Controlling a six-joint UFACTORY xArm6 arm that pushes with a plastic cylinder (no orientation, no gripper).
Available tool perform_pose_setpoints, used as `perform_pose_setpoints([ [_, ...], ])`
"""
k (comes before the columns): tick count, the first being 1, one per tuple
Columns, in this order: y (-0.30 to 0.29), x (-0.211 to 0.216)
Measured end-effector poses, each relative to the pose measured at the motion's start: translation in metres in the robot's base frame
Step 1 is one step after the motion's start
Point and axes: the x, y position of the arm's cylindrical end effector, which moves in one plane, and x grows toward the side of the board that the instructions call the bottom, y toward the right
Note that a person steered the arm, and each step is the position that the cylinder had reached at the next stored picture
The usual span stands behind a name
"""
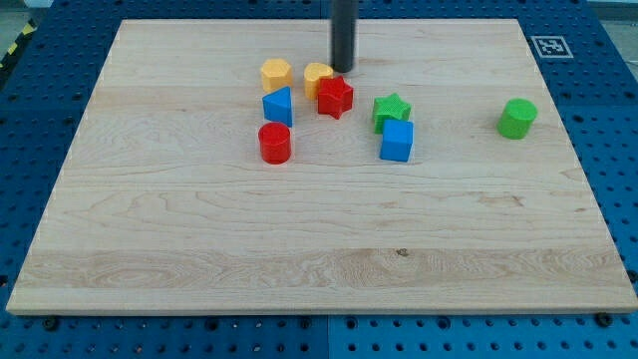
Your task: Put the cube at the bottom left side of green star
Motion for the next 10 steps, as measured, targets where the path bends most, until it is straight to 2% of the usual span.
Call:
perform_pose_setpoints([
  [1,0.056,0.019],
  [2,0.084,0.061],
  [5,0.091,0.151],
  [7,0.080,0.160],
  [8,0.032,0.156],
  [9,0.018,0.152],
  [10,0.081,0.163],
])
